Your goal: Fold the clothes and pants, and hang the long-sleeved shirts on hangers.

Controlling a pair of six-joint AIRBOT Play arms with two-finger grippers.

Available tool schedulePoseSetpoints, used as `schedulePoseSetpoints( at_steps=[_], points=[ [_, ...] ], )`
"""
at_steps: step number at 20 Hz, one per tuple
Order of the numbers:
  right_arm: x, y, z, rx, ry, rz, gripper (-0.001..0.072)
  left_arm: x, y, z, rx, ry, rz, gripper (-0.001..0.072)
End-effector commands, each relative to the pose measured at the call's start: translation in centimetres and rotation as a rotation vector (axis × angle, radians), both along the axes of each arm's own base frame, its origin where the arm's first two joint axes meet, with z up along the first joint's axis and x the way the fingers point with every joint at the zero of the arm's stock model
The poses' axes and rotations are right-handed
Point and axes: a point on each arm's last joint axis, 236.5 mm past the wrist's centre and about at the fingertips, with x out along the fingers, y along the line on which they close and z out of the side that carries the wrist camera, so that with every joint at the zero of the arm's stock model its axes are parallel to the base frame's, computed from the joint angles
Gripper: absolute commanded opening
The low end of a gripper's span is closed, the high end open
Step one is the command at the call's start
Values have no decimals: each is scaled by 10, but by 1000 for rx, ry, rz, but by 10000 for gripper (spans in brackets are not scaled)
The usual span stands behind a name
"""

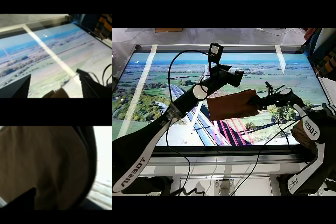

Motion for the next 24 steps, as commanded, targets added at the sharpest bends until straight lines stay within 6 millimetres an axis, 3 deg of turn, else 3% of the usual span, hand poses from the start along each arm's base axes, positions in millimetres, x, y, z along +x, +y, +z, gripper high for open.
schedulePoseSetpoints(
  at_steps=[1, 2, 4, 7, 8, 9, 10, 12, 14, 17, 20, 22, 24],
  points=[
    [1, 36, -1, -32, -76, 81, 119, 2, 3, 0, 30, -21, -2, 720],
    [4, 39, 4, -35, -97, 97, 11, 2, 6, 0, 45, -23, -7, 720],
    [15, 43, 27, -28, -152, 133, 10, -1, 11, -6, 123, -36, -40, 720],
    [44, 23, 83, -89, -301, 153, 9, -11, 37, -34, 359, -17, -130, 695],
    [54, 8, 109, -131, -366, 144, 9, -16, 52, -47, 445, 18, -160, 495],
    [63, -7, 135, -172, -430, 130, 9, -21, 71, -61, 525, 64, -185, 176],
    [71, -27, 166, -218, -492, 99, 9, -28, 94, -77, 608, 130, -207, 22],
    [79, -76, 227, -315, -587, -8, 9, -41, 144, -100, 671, 329, -166, 18],
    [73, -137, 288, -418, -648, -166, 9, -45, 200, -113, 634, 560, 15, 18],
    [30, -226, 370, -553, -698, -438, 9, -55, 275, -114, 651, 723, 215, 17],
    [-51, -299, 432, -722, -704, -669, 9, -59, 307, -86, 635, 689, 295, 17],
    [-118, -343, 450, -898, -632, -786, 9, -64, 317, -64, 619, 644, 329, 17],
    [-195, -380, 444, -1042, -435, -912, 9, -70, 320, -46, 602, 604, 345, 17]
  ],
)
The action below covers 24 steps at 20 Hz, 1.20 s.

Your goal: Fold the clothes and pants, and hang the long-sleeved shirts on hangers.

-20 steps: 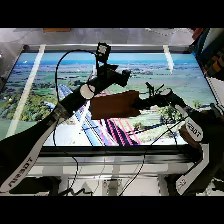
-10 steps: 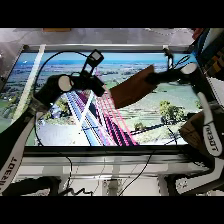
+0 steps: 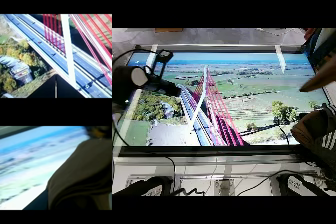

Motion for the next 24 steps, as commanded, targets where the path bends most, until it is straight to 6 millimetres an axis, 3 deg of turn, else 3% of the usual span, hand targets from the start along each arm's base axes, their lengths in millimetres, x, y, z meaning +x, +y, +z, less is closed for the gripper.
schedulePoseSetpoints(
  at_steps=[1, 4, 7, 12, 15, 16, 18, 19, 20, 22, 23, 24],
  points=[
    [-146, -67, 1, -33, 186, -451, 9, -15, 20, 28, 9, -47, 55, 17],
    [-221, -73, -35, 154, 347, -690, 10, -22, 19, 46, -5, -88, 53, 18],
    [-258, -87, -36, 166, 372, -826, 9, -25, 20, 52, -8, -102, 53, 18],
    [-279, -105, -29, 139, 339, -916, 9, -24, 19, 51, -9, -100, 52, 19],
    [-277, -115, -21, 102, 300, -922, 17, -24, 19, 51, -9, -100, 52, 18],
    [-275, -118, -19, 89, 288, -921, 105, -24, 19, 51, -9, -100, 52, 18],
    [-274, -121, -15, 73, 276, -923, 456, -24, 19, 51, -9, -100, 52, 18],
    [-275, -123, -14, 66, 273, -926, 587, -24, 19, 51, -9, -100, 52, 19],
    [-274, -123, -13, 63, 270, -926, 599, -24, 19, 51, -9, -100, 52, 18],
    [-271, -125, -16, 72, 273, -918, 595, -24, 19, 51, -9, -100, 52, 18],
    [-263, -124, -20, 92, 266, -892, 478, -24, 19, 51, -9, -100, 52, 18],
    [-248, -119, -24, 127, 249, -837, 142, -24, 19, 51, -9, -100, 52, 18]
  ],
)
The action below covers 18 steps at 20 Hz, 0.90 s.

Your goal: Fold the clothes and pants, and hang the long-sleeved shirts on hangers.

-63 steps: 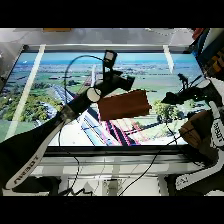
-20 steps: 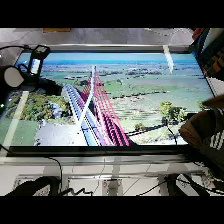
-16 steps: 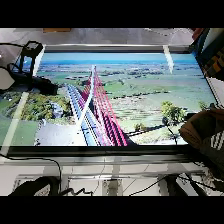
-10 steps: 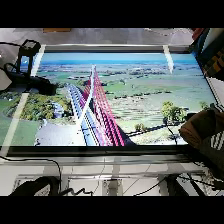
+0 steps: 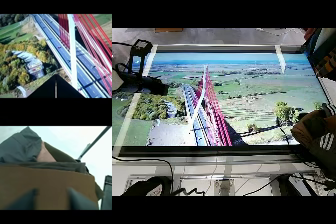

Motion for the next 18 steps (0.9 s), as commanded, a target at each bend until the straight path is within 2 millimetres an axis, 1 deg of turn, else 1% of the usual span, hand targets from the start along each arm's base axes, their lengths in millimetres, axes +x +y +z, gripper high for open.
schedulePoseSetpoints(
  at_steps=[1, 3, 5, 8, 11, 12, 14, 16, 18],
  points=[
    [42, 10, -10, 64, -73, 158, 10, 0, 0, 0, 0, -1, 1, 18],
    [84, 30, -13, 116, -142, 349, 9, 0, 0, 0, 0, -1, 1, 18],
    [110, 46, -9, 98, -141, 470, 8, 0, 0, 0, 0, -1, 1, 19],
    [152, 81, -6, 40, -64, 676, 7, 0, 1, 0, 0, -1, 1, 18],
    [188, 123, -13, 0, 37, 858, 7, 0, 0, 0, 0, -1, 1, 19],
    [196, 134, -17, -14, 84, 899, 7, 0, 1, 0, 0, -1, 1, 18],
    [210, 147, -24, -52, 173, 948, 7, 0, 0, 0, 0, -1, 1, 19],
    [226, 165, -32, -51, 199, 1014, 7, 0, 1, 0, 0, -1, 1, 18],
    [239, 181, -42, -32, 217, 1064, 9, 0, 1, 0, 0, -1, 1, 18]
  ],
)
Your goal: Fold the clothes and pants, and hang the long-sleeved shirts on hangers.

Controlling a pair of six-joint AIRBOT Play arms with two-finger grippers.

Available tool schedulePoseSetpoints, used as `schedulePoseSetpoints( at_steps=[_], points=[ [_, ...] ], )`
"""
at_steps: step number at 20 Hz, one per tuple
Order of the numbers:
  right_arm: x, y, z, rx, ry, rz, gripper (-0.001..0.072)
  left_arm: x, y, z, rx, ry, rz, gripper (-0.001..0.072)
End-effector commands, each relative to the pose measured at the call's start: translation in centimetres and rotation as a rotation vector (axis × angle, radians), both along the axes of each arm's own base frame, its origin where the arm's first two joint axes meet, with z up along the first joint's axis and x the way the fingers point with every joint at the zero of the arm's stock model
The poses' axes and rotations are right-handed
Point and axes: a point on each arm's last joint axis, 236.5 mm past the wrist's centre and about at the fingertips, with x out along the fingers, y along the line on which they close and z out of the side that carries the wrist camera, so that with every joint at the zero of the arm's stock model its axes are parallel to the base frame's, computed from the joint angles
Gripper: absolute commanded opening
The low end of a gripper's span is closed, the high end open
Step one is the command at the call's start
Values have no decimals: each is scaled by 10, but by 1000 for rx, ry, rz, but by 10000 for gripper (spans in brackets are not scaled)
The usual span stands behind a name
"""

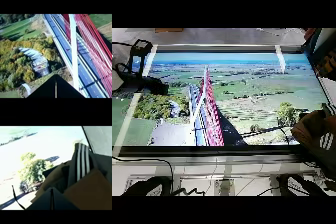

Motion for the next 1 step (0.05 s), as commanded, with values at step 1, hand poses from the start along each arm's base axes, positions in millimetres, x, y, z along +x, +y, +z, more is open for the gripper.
schedulePoseSetpoints(
  at_steps=[1],
  points=[
    [23, 29, -15, -21, 52, 99, 9, 0, 0, 0, 0, -1, 1, 19]
  ],
)
